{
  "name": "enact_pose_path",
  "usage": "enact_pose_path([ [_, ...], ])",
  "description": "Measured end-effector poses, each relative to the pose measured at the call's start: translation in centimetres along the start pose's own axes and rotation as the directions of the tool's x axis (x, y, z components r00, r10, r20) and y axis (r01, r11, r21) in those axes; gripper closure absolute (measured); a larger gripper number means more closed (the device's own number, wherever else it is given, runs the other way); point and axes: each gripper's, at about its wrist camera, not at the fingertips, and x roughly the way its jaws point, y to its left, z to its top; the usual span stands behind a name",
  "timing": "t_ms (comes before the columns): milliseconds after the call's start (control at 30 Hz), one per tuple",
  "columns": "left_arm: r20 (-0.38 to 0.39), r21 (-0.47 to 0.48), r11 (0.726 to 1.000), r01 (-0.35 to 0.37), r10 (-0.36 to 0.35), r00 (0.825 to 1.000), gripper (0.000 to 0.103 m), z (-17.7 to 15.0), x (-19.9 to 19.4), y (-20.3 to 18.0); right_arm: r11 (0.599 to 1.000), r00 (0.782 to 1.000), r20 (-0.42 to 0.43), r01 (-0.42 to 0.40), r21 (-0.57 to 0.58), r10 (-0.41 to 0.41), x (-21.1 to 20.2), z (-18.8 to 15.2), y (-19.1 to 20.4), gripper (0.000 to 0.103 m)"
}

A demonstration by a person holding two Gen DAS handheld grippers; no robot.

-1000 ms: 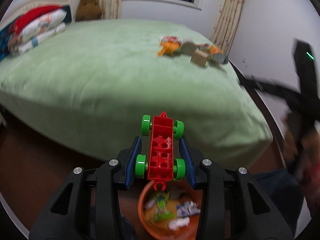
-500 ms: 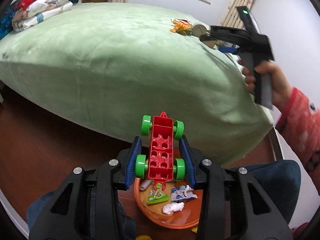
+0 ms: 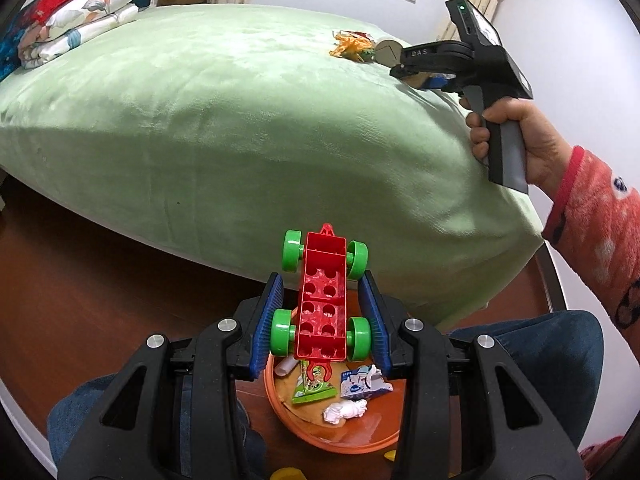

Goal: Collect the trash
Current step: 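Carry the car to the bucket with the left gripper while the right gripper grasps the wooden block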

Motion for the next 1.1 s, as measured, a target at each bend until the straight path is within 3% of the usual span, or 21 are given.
enact_pose_path([
  [100,0.004,0.009,1.0,-0.005,0.005,1.0,0.064,0.0,-0.3,-0.3,1.0,1.0,0.007,0.002,-0.017,-0.002,-0.8,-0.6,0.3,0.056],
  [300,0.005,0.015,1.0,-0.013,0.012,1.0,0.064,-0.1,-0.6,-0.5,0.997,0.997,0.007,-0.072,-0.017,0.073,-3.8,-2.6,0.6,0.056],
  [500,0.009,0.026,1.0,-0.008,0.008,1.0,0.064,-0.3,-1.0,-1.0,0.99,0.99,0.013,-0.139,-0.04,0.139,-8.5,-5.9,0.5,0.056],
  [700,0.008,0.048,0.999,-0.001,0.0,1.0,0.064,-0.5,-1.4,-1.6,0.985,0.988,0.0,-0.152,-0.075,0.153,-13.0,-10.1,0.0,0.056],
  [833,-0.026,0.047,0.999,0.0,0.002,1.0,0.064,-0.6,-0.7,-1.7,0.989,0.994,-0.015,-0.11,-0.102,0.109,-15.9,-13.5,-0.2,0.056],
  [1100,-0.145,0.034,0.999,-0.035,0.04,0.989,0.064,-2.5,1.8,-1.9,0.984,0.985,-0.106,-0.147,-0.099,0.136,-18.0,-20.2,-0.4,0.056],
])
